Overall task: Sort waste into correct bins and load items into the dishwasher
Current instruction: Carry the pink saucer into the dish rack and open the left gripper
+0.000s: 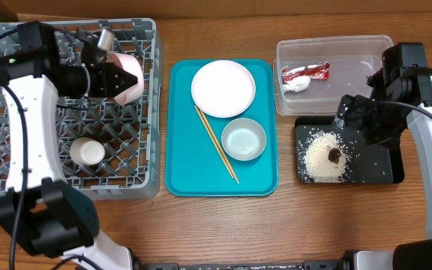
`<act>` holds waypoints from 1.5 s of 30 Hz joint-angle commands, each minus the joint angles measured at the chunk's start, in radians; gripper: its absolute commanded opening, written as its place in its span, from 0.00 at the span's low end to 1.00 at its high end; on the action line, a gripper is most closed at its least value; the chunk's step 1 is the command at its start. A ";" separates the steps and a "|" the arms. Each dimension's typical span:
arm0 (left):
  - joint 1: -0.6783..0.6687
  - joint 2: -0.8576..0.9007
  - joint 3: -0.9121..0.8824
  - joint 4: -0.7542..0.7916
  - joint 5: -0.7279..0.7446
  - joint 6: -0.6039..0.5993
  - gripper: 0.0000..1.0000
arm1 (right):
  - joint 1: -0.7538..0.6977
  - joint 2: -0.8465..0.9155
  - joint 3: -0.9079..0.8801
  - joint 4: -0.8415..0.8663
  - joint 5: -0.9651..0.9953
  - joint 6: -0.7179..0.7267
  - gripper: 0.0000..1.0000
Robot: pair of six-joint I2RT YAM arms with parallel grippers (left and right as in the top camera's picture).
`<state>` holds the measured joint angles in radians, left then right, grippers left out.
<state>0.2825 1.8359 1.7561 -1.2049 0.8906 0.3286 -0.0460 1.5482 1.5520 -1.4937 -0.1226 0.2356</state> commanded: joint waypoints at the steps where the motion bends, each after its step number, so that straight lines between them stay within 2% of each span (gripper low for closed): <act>1: 0.042 0.069 0.014 0.002 0.211 0.084 0.04 | -0.002 -0.015 0.014 -0.002 0.010 -0.001 0.89; 5: 0.085 0.135 0.014 0.002 0.293 0.095 0.04 | -0.002 -0.014 0.014 -0.003 0.010 -0.001 0.89; 10: 0.127 0.198 0.014 -0.001 0.315 0.095 0.04 | -0.002 -0.014 0.014 -0.004 0.010 -0.001 0.89; 20: 0.151 0.319 0.014 -0.018 0.435 0.129 0.04 | -0.002 -0.015 0.014 -0.009 0.010 0.000 0.89; 27: 0.171 0.328 0.014 -0.029 0.414 0.128 0.04 | -0.002 -0.015 0.014 -0.012 0.010 0.000 0.89; 37: 0.243 0.329 0.014 -0.061 0.259 0.127 0.04 | -0.002 -0.015 0.014 -0.012 0.009 0.000 0.89; 38: 0.248 0.329 0.014 -0.069 0.236 0.127 0.06 | -0.002 -0.014 0.014 -0.012 0.009 0.000 0.89; 41: 0.262 0.329 0.014 -0.090 0.157 0.127 0.28 | -0.002 -0.014 0.014 -0.012 0.009 0.000 0.89; 45: 0.291 0.328 0.014 -0.130 0.103 0.116 0.49 | -0.002 -0.015 0.014 -0.012 0.010 0.000 0.89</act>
<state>0.5480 2.1422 1.7565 -1.3190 1.1145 0.4484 -0.0460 1.5482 1.5520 -1.5085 -0.1226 0.2352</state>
